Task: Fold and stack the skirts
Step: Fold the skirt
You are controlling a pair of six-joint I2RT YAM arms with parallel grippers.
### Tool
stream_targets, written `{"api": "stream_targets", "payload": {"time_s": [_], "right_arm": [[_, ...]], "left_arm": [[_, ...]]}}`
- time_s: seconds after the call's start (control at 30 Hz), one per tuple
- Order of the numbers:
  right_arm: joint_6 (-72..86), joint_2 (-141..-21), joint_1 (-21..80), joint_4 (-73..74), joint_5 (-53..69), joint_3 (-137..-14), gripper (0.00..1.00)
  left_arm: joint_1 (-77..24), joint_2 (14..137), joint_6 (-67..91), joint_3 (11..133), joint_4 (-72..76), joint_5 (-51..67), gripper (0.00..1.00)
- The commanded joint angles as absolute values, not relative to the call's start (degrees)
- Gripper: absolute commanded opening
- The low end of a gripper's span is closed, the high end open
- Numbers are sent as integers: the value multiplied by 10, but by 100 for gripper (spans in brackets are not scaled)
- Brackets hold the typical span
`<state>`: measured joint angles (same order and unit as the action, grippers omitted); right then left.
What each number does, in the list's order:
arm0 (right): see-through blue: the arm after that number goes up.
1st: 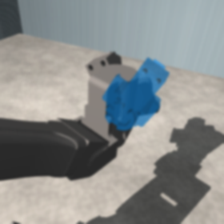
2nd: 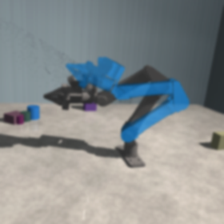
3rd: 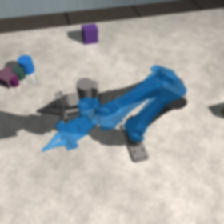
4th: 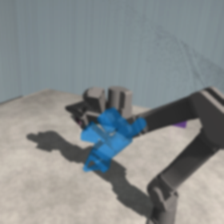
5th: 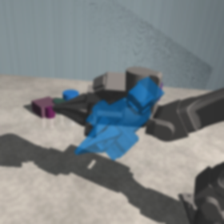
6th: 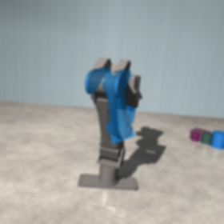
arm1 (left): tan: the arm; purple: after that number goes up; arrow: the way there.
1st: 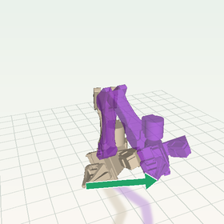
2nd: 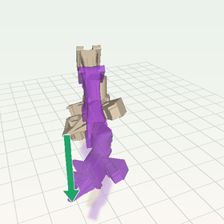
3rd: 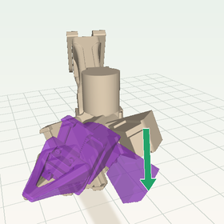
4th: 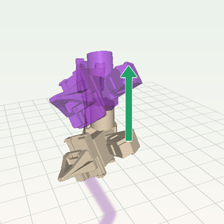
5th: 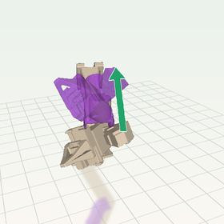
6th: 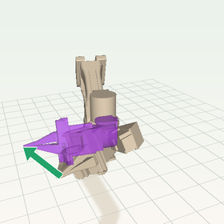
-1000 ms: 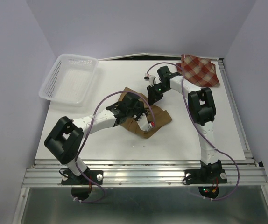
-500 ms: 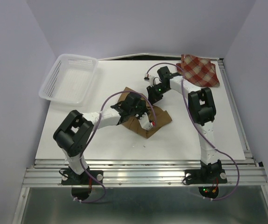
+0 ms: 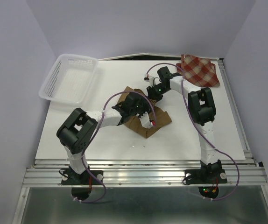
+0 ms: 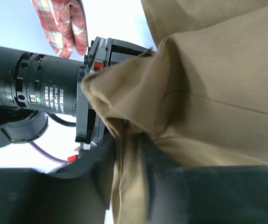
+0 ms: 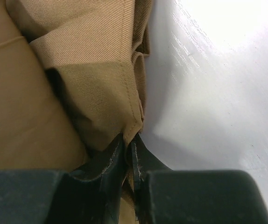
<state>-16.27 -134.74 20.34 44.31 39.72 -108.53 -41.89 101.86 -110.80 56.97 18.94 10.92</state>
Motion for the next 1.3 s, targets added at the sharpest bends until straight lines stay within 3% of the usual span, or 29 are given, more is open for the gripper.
{"api": "stream_targets", "payload": {"time_s": [0.0,0.03,0.1,0.13,0.17,0.53,0.67,0.7,0.83,0.93,1.03,1.17,1.2,1.27], "right_arm": [[-175,-1350,211,457,388,-1073,16],[-176,-1350,211,458,387,-1074,16],[-178,-1350,211,459,383,-1075,16],[-180,-1349,211,459,381,-1075,16],[-181,-1349,211,459,381,-1075,16],[-188,-1335,204,458,330,-1099,20],[-178,-1314,187,465,316,-1178,44],[-185,-1304,187,474,296,-1212,57],[-204,-1291,182,502,246,-1292,72],[-203,-1282,182,515,216,-1324,72],[-164,-1249,182,515,252,-1313,65],[-80,-1170,182,469,379,-1174,49],[-32,-1138,182,420,441,-1091,45],[58,-1116,182,341,499,-1018,44]], "left_arm": [[-417,986,-1130,552,238,119,52],[-417,977,-1134,542,236,122,53],[-417,956,-1142,523,231,127,66],[-417,948,-1143,518,229,127,77],[-418,941,-1143,512,227,128,81],[-417,780,-1062,446,238,103,86],[-410,730,-877,516,98,100,84],[-406,725,-784,546,74,111,82],[-374,693,-581,581,1,165,78],[-360,672,-428,592,1,204,78],[-339,697,-334,635,-25,256,77],[-280,805,-154,715,-44,392,66],[-266,825,-119,733,-36,463,65],[-246,904,-30,757,-27,537,64]]}}
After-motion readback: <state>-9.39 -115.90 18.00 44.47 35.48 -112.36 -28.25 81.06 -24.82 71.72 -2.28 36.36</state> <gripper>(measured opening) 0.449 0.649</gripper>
